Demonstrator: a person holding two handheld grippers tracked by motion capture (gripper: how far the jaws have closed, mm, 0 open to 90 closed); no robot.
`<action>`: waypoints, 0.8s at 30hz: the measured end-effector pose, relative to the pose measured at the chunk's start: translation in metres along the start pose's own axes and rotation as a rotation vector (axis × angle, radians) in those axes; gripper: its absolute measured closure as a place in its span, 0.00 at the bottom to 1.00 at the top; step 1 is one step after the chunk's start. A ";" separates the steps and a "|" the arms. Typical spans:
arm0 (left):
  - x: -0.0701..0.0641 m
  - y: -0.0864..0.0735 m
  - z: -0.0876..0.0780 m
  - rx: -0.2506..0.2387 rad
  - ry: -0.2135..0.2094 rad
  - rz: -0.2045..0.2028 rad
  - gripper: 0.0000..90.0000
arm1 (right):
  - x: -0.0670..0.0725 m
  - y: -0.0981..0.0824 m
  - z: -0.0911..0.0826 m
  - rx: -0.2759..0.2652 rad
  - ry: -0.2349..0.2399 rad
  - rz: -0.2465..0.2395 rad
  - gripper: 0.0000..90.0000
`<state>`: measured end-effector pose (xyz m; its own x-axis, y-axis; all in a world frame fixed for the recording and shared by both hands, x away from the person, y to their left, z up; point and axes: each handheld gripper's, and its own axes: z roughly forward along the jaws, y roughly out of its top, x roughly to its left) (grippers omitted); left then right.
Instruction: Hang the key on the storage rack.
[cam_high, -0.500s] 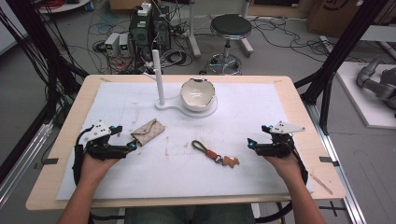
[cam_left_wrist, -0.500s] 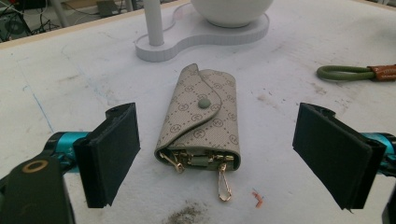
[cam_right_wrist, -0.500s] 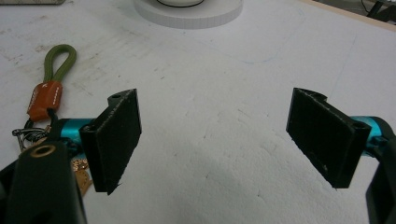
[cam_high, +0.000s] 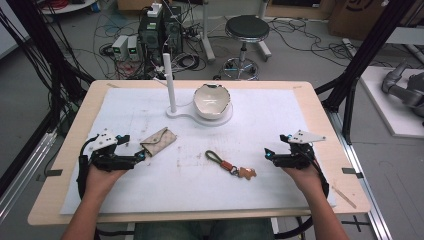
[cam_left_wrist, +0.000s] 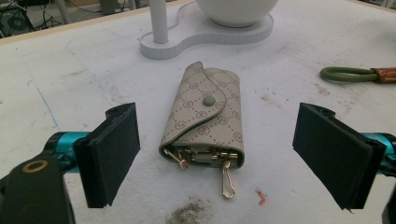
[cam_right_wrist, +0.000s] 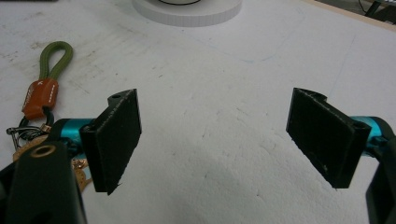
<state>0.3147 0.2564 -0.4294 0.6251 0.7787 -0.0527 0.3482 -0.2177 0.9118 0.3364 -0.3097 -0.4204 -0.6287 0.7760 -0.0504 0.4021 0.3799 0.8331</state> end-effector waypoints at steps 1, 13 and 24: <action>0.000 0.000 0.000 0.003 -0.001 0.002 0.16 | 0.000 0.000 0.000 0.001 -0.001 -0.002 0.20; 0.003 0.000 -0.002 0.001 0.004 0.002 0.16 | 0.019 0.009 0.007 0.003 0.027 -0.026 0.20; 0.004 -0.001 -0.002 0.006 0.010 -0.003 0.16 | 0.053 0.019 0.028 0.046 0.115 -0.098 0.20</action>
<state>0.3156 0.2610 -0.4298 0.6173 0.7850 -0.0512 0.3539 -0.2190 0.9093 0.3294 -0.2467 -0.4227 -0.7374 0.6724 -0.0641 0.3638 0.4753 0.8010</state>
